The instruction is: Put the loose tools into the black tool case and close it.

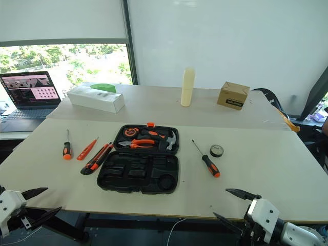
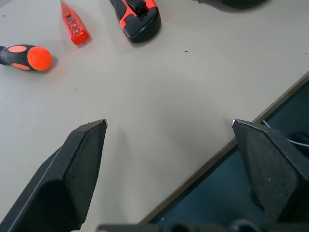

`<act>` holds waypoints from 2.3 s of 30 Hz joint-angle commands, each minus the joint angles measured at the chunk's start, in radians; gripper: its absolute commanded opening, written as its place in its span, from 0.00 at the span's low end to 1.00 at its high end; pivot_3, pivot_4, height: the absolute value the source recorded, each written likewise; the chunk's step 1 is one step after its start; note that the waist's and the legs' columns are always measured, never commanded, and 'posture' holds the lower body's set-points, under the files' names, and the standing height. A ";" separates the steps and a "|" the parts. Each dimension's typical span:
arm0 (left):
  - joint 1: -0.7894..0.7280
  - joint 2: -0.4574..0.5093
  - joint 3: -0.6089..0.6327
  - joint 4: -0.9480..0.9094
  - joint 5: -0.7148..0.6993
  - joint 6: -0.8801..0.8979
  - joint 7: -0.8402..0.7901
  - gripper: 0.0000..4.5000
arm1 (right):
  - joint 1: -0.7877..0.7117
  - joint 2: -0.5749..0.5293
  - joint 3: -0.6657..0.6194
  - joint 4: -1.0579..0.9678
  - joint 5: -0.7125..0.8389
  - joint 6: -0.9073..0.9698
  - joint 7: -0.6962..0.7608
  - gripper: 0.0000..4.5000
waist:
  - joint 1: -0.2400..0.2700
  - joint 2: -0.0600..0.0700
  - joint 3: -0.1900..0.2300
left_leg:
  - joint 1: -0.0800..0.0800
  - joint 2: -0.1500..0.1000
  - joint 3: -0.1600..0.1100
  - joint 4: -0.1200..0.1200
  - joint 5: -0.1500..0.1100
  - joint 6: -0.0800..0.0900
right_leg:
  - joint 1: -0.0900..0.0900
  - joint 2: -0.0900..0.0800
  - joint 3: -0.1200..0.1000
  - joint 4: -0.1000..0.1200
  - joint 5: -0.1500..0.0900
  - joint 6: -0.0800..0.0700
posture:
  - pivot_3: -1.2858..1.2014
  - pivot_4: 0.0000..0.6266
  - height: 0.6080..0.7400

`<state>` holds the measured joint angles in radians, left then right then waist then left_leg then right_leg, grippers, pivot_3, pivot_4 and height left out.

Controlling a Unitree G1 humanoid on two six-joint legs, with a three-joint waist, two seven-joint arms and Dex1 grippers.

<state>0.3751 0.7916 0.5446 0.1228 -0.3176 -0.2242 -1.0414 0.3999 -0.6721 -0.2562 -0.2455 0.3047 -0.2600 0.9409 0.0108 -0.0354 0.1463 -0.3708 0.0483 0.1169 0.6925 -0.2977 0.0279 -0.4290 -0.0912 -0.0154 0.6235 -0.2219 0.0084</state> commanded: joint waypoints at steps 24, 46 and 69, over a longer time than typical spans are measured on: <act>-0.197 -0.041 0.253 -0.219 -0.459 0.921 0.551 0.99 | -0.268 0.206 0.161 -0.233 0.163 0.066 -0.126 0.99 | 0.015 -0.004 0.001 | 0.002 0.000 -0.003 0.002 -0.001 -0.003 | 0.004 0.000 -0.003 0.003 0.001 0.001 | 0.52 0.24 1.00; -1.261 -0.002 -0.309 0.747 0.008 1.010 0.803 0.94 | -0.302 0.185 0.171 -0.206 0.121 0.100 -0.157 1.00 | -0.020 -0.011 0.002 | -0.001 -0.005 0.000 0.001 0.007 -0.015 | 0.003 0.004 -0.006 0.002 0.003 0.004 | 0.52 0.24 1.00; -1.010 0.156 -0.465 0.388 0.023 0.245 -0.375 0.18 | -0.049 0.171 0.066 -0.327 0.105 0.113 -0.208 1.00 | 0.006 -0.010 0.002 | -0.005 -0.003 0.002 0.004 0.006 -0.015 | 0.000 -0.001 -0.010 0.005 0.002 0.003 | 0.52 0.24 1.00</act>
<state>-0.6087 0.9601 0.1541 0.5735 -0.3374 0.1508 -1.3083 0.3234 -0.5006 -0.1704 -0.5268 0.4050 -0.1416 0.7393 0.0168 -0.0455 0.1483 -0.3755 0.0431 0.1189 0.6961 -0.2922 0.0144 -0.4279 -0.0919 -0.0254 0.6281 -0.2194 0.0119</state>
